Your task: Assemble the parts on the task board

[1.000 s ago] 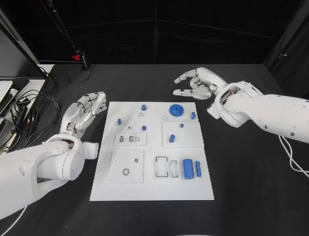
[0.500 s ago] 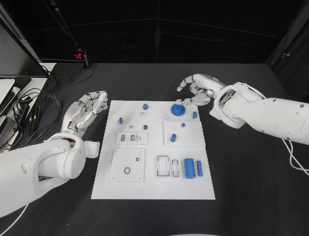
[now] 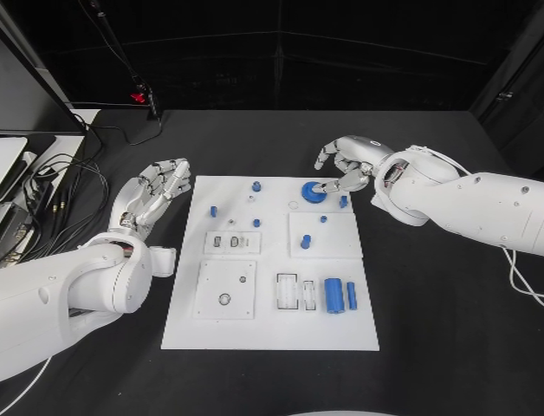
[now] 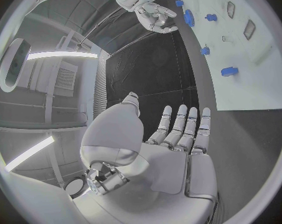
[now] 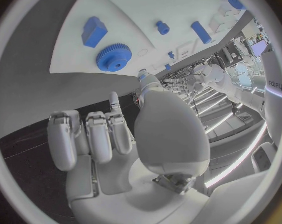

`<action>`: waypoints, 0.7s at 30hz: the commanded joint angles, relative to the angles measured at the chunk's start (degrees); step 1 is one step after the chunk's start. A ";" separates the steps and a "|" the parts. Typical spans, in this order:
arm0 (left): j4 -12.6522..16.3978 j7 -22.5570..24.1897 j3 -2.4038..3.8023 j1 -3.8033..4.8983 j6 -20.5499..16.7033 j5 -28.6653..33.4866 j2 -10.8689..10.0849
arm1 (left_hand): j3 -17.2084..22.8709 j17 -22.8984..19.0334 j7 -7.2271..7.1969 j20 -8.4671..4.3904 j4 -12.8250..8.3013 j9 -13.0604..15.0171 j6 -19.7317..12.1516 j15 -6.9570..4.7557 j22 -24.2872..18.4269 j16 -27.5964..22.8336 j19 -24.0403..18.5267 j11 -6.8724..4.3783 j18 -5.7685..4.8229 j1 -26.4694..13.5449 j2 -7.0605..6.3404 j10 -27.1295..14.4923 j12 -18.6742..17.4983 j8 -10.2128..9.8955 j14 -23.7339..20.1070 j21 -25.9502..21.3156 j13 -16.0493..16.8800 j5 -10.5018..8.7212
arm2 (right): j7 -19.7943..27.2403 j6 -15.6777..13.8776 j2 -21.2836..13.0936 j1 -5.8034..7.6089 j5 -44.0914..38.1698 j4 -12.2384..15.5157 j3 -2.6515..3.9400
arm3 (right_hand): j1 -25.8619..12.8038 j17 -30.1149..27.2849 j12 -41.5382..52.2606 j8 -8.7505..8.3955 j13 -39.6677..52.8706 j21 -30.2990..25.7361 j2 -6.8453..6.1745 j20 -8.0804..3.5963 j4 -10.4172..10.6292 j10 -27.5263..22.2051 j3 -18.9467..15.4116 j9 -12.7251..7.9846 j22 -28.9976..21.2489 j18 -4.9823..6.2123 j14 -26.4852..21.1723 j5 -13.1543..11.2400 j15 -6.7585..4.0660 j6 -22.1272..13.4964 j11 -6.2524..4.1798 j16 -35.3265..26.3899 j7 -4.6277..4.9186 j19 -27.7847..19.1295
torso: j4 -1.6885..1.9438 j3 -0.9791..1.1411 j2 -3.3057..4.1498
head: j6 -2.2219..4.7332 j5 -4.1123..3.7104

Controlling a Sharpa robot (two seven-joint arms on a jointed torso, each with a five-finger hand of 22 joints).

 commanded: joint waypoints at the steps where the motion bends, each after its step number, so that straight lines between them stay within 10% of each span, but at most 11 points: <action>1: 0.15 14.81 0.04 0.07 0.41 -0.37 -0.03 | -0.32 0.06 9.19 0.01 0.06 -0.05 0.29 0.24 0.10 0.39 -0.17 0.01 0.31 0.46 0.14 0.25 0.31 0.28 -0.14 0.25 0.00 0.20 | -2.30 2.39 0.26 0.03 -2.20 -0.14 0.03 | 0.60 15.07 0.15 0.27 15.06 0.17 -0.13 0.30 0.02 6.06 0.40 0.07 15.07 -0.39 6.06 0.01 0.34 0.36 0.42 0.14 0.27 5.96 | 0.06 -0.01 0.01 | -0.10 0.02; 21: 0.38 14.90 0.04 0.07 0.32 -0.37 -0.29 | -0.38 0.07 9.18 0.01 0.07 -0.11 0.28 0.24 0.10 0.42 -0.20 0.01 0.30 0.60 0.22 0.29 0.36 0.30 -0.13 0.26 0.00 0.31 | -6.06 5.57 2.15 -0.55 -3.17 -1.55 0.04 | 2.76 15.07 0.15 -0.35 15.06 0.17 1.19 0.36 -0.08 6.06 2.55 -0.64 15.07 -0.39 6.06 -2.27 0.48 0.02 0.59 0.14 0.50 5.96 | 0.06 -0.04 -0.04 | -0.54 0.28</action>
